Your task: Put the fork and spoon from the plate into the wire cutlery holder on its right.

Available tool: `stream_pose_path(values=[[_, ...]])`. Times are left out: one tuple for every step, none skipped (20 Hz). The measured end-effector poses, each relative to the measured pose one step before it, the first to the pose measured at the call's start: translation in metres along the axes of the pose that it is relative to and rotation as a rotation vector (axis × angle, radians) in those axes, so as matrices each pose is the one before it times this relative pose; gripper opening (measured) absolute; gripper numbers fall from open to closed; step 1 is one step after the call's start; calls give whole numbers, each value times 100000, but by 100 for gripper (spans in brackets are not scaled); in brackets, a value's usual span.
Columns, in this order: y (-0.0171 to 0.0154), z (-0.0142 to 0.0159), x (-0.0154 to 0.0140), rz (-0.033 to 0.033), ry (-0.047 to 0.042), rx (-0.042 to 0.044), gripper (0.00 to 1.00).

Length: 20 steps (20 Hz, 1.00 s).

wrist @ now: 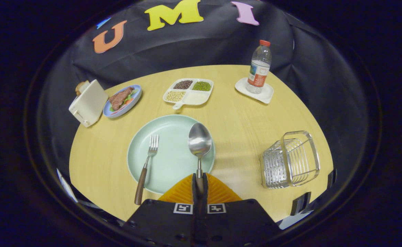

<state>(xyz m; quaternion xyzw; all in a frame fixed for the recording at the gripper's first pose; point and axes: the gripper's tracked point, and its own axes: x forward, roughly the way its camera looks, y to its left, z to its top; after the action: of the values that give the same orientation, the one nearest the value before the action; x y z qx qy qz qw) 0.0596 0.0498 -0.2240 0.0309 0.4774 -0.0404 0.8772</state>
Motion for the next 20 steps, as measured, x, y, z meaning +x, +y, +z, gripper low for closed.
stream_pose_path(values=[[-441, -70, -568, 122, -459, 369, 0], [-525, -165, -663, 282, -502, 406, 1], [-482, -107, -502, 204, -533, 360, 1], [-564, -99, -738, 244, -713, 668, 1], [-681, -109, -838, 118, -1019, 722, 1], [-516, -102, -705, 256, -493, 552, 1], [-630, -138, -735, 409, -751, 332, 1], [-682, -69, -747, 342, -720, 71, 1], [-669, -72, -597, -136, -635, 268, 1], [-833, 19, -581, -476, -738, 705, 0], [-888, 24, -463, -354, -537, 950, 0], [-948, 101, -509, -490, -647, 783, 1], [-772, 88, -146, -443, -298, 482, 1], [-961, 138, -186, -600, -246, 864, 1], [-915, 71, -62, -496, -24, 994, 1], [-916, 127, -42, -449, 49, 879, 1], [-768, 68, 51, -260, 293, 865, 1], [-811, 167, 42, -452, 361, 854, 1], [-732, 137, 108, -850, -75, 57, 1], [-492, 231, 187, -519, -430, -345, 1]])
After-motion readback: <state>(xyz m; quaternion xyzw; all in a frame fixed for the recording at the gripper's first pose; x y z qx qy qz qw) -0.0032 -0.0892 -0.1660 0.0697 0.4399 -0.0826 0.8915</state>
